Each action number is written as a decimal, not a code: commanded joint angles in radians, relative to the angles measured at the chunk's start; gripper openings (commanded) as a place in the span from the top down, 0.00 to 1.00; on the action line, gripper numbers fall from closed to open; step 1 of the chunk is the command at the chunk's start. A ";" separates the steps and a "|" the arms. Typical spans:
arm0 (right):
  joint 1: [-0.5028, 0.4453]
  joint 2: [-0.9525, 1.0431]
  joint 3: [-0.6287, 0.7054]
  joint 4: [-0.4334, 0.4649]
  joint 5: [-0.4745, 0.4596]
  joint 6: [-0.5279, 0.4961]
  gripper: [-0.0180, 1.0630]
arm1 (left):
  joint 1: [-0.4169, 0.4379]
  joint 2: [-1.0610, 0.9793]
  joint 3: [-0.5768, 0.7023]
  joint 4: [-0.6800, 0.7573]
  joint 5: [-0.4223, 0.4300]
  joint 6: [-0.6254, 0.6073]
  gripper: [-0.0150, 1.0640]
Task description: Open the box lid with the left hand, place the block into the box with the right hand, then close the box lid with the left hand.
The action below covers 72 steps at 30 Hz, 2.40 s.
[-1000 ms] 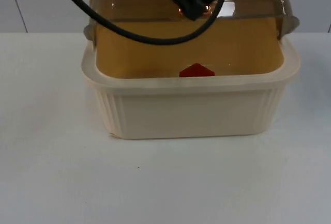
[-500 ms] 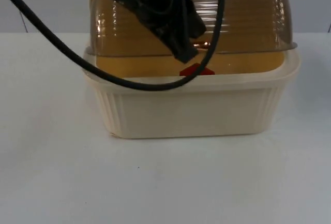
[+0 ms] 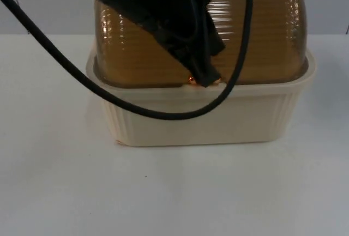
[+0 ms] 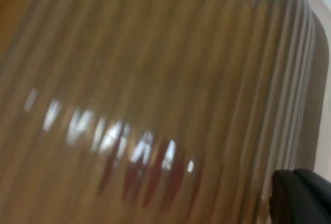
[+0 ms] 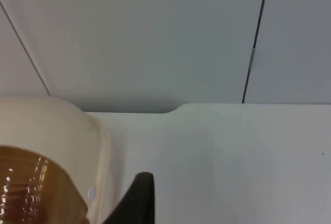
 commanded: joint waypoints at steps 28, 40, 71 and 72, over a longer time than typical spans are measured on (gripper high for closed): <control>0.002 -0.009 0.004 0.005 0.016 -0.003 0.09 | 0.152 -0.579 0.029 -0.075 -0.296 -0.247 0.99; 0.002 -0.009 0.004 0.005 0.019 -0.003 0.09 | 0.651 -0.569 0.074 -0.088 -0.164 -0.534 0.99; 0.002 -0.009 0.004 0.013 0.020 -0.008 0.09 | 0.613 -0.457 0.136 0.356 -0.075 -0.951 0.97; 0.002 -0.009 0.004 0.013 0.020 -0.008 0.09 | 0.613 -0.457 0.136 0.381 -0.071 -0.965 0.94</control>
